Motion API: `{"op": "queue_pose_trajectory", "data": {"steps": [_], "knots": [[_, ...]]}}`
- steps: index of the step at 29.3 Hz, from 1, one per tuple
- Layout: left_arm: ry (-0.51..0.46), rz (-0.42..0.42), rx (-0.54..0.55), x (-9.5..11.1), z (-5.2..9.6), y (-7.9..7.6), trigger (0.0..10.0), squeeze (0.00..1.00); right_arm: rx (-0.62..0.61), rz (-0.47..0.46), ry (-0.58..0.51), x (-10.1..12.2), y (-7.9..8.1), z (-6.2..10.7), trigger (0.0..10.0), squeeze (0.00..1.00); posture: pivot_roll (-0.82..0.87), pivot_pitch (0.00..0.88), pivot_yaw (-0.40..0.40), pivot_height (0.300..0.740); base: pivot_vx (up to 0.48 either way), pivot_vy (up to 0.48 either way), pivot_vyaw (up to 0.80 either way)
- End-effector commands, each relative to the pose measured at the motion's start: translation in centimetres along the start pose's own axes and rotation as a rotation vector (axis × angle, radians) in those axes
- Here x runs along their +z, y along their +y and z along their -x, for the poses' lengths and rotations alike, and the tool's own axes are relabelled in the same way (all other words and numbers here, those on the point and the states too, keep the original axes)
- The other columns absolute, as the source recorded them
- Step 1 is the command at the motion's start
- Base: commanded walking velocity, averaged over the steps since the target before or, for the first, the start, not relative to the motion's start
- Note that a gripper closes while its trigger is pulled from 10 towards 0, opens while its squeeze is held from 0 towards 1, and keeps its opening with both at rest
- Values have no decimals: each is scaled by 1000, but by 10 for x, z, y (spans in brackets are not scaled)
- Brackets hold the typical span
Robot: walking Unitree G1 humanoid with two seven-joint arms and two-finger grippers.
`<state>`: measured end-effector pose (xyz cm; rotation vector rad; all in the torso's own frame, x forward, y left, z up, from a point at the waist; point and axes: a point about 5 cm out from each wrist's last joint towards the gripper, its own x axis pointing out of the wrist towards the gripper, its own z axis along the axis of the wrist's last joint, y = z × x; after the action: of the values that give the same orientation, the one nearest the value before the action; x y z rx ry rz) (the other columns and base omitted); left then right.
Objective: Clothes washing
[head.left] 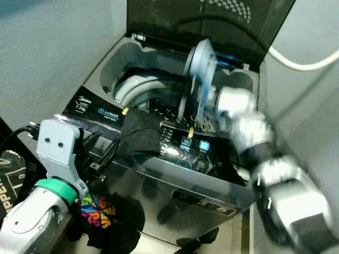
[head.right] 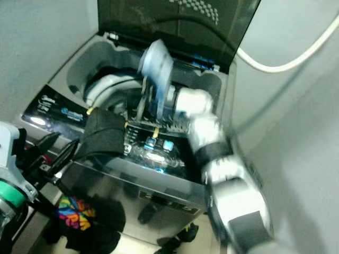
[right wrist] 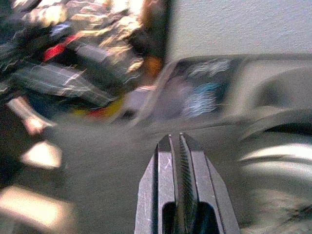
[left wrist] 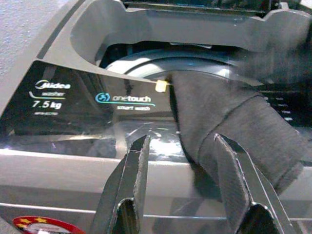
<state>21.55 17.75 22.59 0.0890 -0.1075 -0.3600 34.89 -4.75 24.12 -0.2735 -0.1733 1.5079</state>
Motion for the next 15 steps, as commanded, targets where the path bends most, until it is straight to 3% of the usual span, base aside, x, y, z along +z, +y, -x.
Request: {"op": "queue_pose_trajectory", "data": {"steps": [1, 3, 4, 9, 15], "knots": [[17, 11, -21, -3, 1, -2, 10000, 0, 126, 34, -2, 9, 14, -5, 0, 0, 100, 59, -42, 740, 0, 0, 0], [17, 11, -21, -3, 1, -2, 10000, 0, 126, 34, -2, 9, 14, -5, 0, 0, 100, 59, -42, 740, 0, 0, 0], [16, 11, -23, -2, 0, -3, 10000, 0, 182, 25, 19, 3, 23, -8, 0, 0, 100, 59, -42, 740, 0, 0, 0], [13, 13, -23, -3, 1, -3, 10000, 0, 315, -4, 14, 0, 37, -14, 0, 0, 102, 50, -47, 740, 0, 0, 0], [12, 15, -13, -4, 3, -4, 10000, 0, 380, 8, 26, 0, 50, -19, 0, 0, 108, 42, -60, 740, 0, 0, 0]]}}
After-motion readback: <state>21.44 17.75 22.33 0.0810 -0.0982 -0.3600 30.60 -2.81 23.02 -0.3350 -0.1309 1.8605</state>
